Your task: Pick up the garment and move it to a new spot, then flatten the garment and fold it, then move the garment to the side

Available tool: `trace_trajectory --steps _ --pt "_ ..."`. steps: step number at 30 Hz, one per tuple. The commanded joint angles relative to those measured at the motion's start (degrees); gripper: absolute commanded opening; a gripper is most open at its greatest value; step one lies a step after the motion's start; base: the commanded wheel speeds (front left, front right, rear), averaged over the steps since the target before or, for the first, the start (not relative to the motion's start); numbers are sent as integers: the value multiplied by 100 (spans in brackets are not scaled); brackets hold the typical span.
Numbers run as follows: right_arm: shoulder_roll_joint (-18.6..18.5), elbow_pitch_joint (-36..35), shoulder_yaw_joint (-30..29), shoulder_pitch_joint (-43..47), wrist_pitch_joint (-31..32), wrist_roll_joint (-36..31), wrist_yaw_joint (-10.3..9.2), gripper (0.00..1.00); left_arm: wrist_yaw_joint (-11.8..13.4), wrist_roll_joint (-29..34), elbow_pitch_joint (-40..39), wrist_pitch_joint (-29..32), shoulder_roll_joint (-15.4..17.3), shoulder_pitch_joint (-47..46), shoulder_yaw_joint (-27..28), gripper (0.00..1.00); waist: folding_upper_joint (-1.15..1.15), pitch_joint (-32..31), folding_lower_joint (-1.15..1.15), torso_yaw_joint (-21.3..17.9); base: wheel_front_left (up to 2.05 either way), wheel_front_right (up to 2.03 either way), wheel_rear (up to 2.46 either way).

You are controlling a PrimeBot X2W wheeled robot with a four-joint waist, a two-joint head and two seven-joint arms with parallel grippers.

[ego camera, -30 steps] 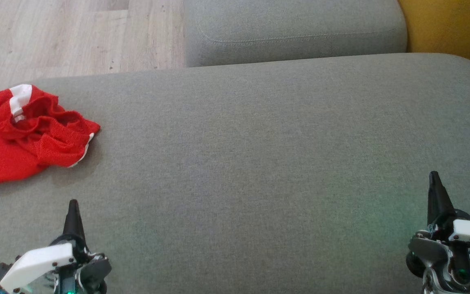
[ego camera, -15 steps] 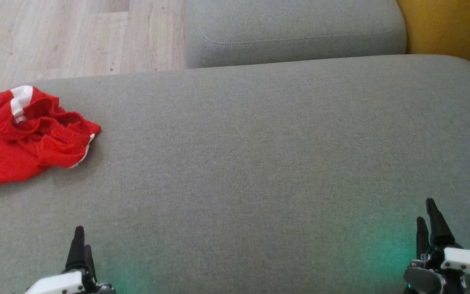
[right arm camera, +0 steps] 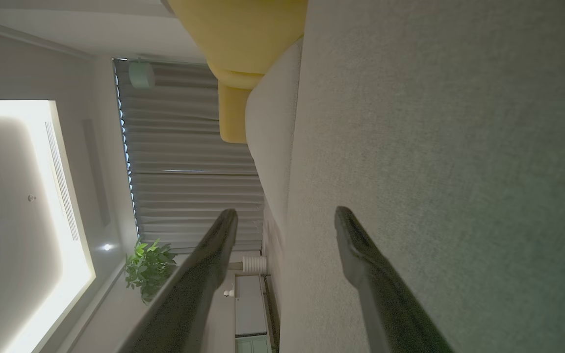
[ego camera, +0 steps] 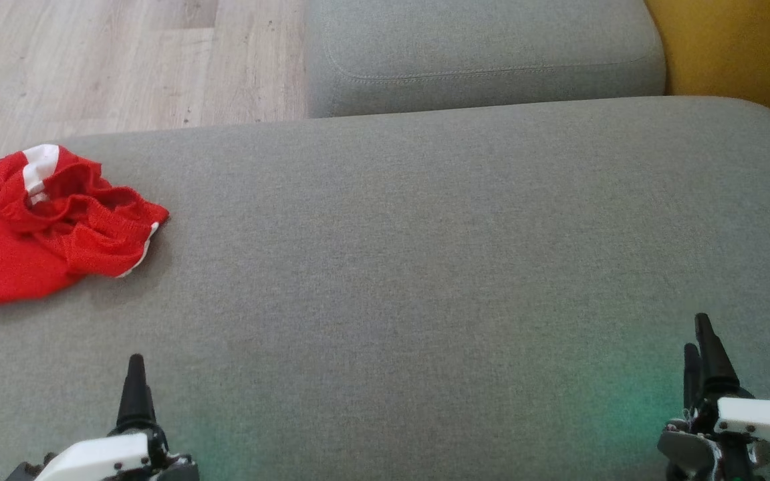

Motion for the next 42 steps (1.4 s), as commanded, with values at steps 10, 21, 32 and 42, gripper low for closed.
trace_trajectory --steps 10,21,32,42 --pt "-22 -458 140 -88 -199 -858 11 100 83 830 -452 -199 37 -168 -165 100 0 -46 0 22 0 0 0" --pt "-28 -697 344 6 -400 -1942 15 100 150 1935 -591 -403 41 -96 -343 100 0 -104 0 57 0 0 0" --pt "-33 -710 592 86 -586 -2807 19 100 132 2960 -667 -590 44 93 -460 100 0 -187 0 80 0 0 0" --pt "-38 -634 797 124 -754 -3567 23 100 111 3755 -726 -760 54 242 -536 100 0 -272 0 93 0 0 0"
